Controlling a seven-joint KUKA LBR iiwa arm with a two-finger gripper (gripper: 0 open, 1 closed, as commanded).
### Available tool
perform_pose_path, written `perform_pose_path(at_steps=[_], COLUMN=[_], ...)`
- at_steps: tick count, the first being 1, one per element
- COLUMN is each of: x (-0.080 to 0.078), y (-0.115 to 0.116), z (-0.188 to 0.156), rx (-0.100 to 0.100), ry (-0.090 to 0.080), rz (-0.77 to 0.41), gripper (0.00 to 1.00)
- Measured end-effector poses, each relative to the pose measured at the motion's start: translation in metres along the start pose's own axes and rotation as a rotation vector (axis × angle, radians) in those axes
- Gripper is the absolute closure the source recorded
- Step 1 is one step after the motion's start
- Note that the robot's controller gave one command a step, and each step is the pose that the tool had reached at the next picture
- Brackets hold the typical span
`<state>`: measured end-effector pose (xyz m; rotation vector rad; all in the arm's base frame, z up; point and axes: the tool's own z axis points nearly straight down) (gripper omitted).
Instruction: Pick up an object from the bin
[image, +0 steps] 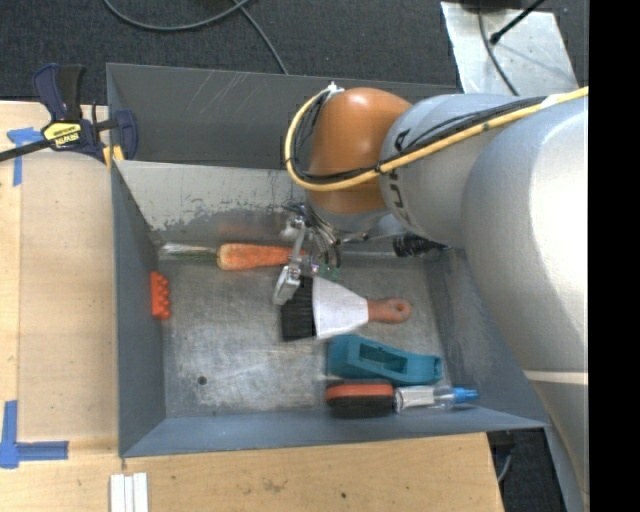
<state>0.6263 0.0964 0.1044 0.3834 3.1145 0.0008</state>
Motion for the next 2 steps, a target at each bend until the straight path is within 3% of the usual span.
perform_pose_path(at_steps=[1, 2], x=[0.0056, 0.0014], y=[0.0182, 0.0159], z=[0.013, 0.02], rx=[0.0, -0.002], ry=[0.001, -0.001], rz=[-0.152, 0.036], gripper=[0.0, 1.0])
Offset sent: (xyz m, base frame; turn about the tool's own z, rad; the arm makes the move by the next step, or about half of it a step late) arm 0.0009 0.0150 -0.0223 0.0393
